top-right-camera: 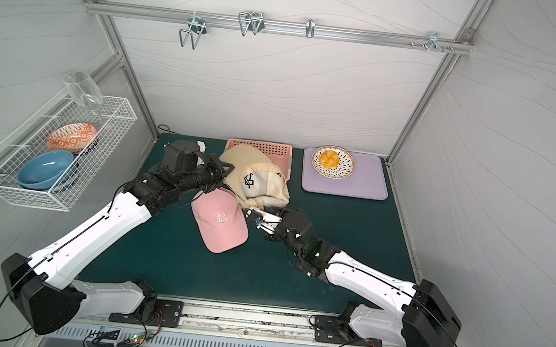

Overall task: Turn the baseball cap inside out
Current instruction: Turn over the baseball cap.

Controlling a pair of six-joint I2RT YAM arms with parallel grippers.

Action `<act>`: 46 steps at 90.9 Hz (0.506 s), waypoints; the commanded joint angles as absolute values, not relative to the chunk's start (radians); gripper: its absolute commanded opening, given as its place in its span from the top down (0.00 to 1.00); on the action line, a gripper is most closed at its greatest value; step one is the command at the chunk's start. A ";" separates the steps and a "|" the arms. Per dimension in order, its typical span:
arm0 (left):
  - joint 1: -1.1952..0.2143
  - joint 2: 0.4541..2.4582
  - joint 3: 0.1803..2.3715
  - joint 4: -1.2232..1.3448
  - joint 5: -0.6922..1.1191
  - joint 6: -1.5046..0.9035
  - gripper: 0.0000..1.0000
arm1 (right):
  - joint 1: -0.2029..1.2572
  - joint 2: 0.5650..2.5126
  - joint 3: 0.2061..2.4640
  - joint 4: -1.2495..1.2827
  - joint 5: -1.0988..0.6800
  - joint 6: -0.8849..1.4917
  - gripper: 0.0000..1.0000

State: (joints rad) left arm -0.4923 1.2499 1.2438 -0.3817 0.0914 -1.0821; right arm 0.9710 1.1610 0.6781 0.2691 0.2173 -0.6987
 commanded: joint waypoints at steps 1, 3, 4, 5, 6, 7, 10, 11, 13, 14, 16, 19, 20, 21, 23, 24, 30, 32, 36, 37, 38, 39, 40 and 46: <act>-0.493 1.282 1.307 -0.268 0.105 -0.806 1.00 | 0.941 1.070 0.758 -0.020 0.014 -0.631 0.95; -0.494 1.287 1.315 -0.253 0.124 -0.755 1.00 | 0.925 1.056 0.772 -0.070 -0.042 -0.614 0.95; -0.493 1.292 1.319 -0.247 0.133 -0.733 1.00 | 0.919 1.050 0.780 -0.106 -0.069 -0.606 0.95; -0.493 1.295 1.321 -0.242 0.143 -0.710 1.00 | 0.913 1.045 0.786 -0.135 -0.101 -0.598 0.95; -0.493 1.298 1.325 -0.234 0.157 -0.689 1.00 | 0.906 1.040 0.794 -0.161 -0.122 -0.590 0.95; -0.491 1.300 1.326 -0.227 0.172 -0.670 1.00 | 0.900 1.038 0.799 -0.179 -0.150 -0.584 0.95; -0.488 1.305 1.331 -0.195 0.226 -0.607 1.00 | 0.887 1.030 0.829 -0.220 -0.208 -0.560 0.96; -0.488 1.307 1.331 -0.185 0.252 -0.586 1.00 | 0.883 1.029 0.834 -0.244 -0.223 -0.553 0.96; -0.488 1.309 1.328 -0.152 0.302 -0.554 1.00 | 0.877 1.029 0.845 -0.280 -0.253 -0.544 0.96; -0.487 1.310 1.327 -0.139 0.324 -0.542 1.00 | 0.874 1.030 0.849 -0.297 -0.267 -0.540 0.96; -0.486 1.311 1.324 -0.109 0.370 -0.519 1.00 | 0.870 1.031 0.857 -0.322 -0.293 -0.533 0.96; -0.486 1.314 1.323 -0.075 0.430 -0.490 1.00 | 0.861 1.036 0.865 -0.355 -0.337 -0.521 0.97; -0.486 1.314 1.322 -0.067 0.449 -0.478 1.00 | 0.858 1.038 0.868 -0.366 -0.355 -0.519 0.97; -0.486 1.314 1.323 -0.054 0.472 -0.465 1.00 | 0.854 1.041 0.872 -0.372 -0.371 -0.516 0.97; -0.486 1.315 1.324 -0.038 0.504 -0.441 1.00 | 0.848 1.048 0.879 -0.394 -0.409 -0.507 0.98; -0.486 1.316 1.326 -0.034 0.517 -0.429 1.00 | 0.843 1.052 0.882 -0.403 -0.429 -0.502 0.98; -0.486 1.318 1.351 -0.044 0.561 -0.351 1.00 | 0.812 1.088 0.908 -0.452 -0.579 -0.478 0.98; -0.486 1.318 1.360 -0.057 0.569 -0.326 1.00 | 0.801 1.103 0.925 -0.475 -0.622 -0.465 0.98; -0.486 1.314 1.374 -0.073 0.580 -0.272 1.00 | 0.787 1.137 0.958 -0.525 -0.706 -0.456 0.98; -0.486 1.311 1.376 -0.076 0.581 -0.260 1.00 | 0.785 1.151 0.968 -0.544 -0.725 -0.456 0.98; -0.486 1.308 1.377 -0.078 0.583 -0.249 1.00 | 0.783 1.162 0.977 -0.560 -0.742 -0.457 0.97; -0.486 1.306 1.378 -0.079 0.584 -0.239 1.00 | 0.783 1.171 0.984 -0.574 -0.758 -0.459 0.97; -0.486 1.303 1.378 -0.080 0.585 -0.226 1.00 | 0.782 1.182 0.991 -0.595 -0.768 -0.464 0.97; -0.486 1.283 1.379 -0.083 0.580 -0.170 1.00 | 0.780 1.247 1.049 -0.689 -0.790 -0.476 0.95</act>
State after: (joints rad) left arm -0.4961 1.3190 1.3170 -0.1818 0.5343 -0.3870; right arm 0.7872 1.1706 0.9771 -0.4412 -0.5579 -0.5018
